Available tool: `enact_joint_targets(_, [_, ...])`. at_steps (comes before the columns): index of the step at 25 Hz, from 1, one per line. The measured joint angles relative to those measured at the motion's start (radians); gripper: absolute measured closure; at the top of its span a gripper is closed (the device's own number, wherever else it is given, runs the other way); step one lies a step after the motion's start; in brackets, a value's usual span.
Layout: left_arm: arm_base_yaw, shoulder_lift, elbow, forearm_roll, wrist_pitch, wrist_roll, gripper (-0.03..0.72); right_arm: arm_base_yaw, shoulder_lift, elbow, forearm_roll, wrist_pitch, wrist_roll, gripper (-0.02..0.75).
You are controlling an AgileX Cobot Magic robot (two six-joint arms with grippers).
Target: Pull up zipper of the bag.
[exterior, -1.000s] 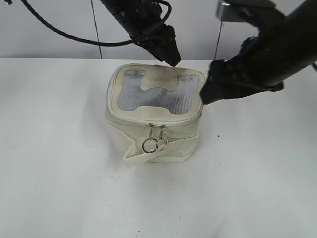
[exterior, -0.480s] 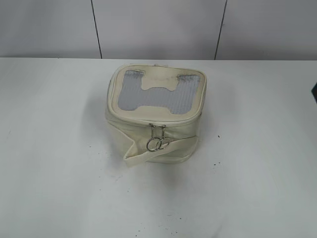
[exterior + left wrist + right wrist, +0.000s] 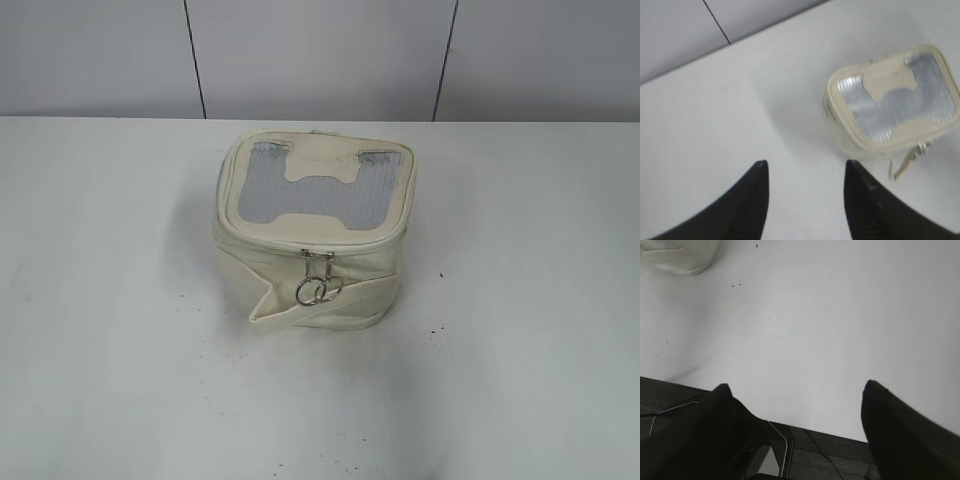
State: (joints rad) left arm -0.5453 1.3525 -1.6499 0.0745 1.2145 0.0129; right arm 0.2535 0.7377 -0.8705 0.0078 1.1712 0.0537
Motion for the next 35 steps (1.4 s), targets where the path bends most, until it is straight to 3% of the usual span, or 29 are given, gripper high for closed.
enact_joint_targets(10, [0.0, -0.619, 0.784, -0.052, -0.051, -0.021, 0.318, 0.0, -0.459, 0.284, 0.016, -0.066, -0.001, 0.147])
enact_joint_targets(16, [0.0, -0.973, 1.093, -0.059, -0.133, -0.022, 0.318, 0.0, -0.597, 0.367, 0.016, -0.105, -0.03, 0.147])
enact_joint_targets(24, [0.0, -1.237, 1.114, -0.06, -0.148, -0.022, 0.318, 0.0, -0.599, 0.368, 0.016, -0.115, -0.034, 0.147])
enact_joint_targets(35, [0.0, -1.249, 1.115, -0.075, -0.149, -0.022, 0.318, 0.0, -0.599, 0.369, 0.016, -0.119, -0.034, 0.15])
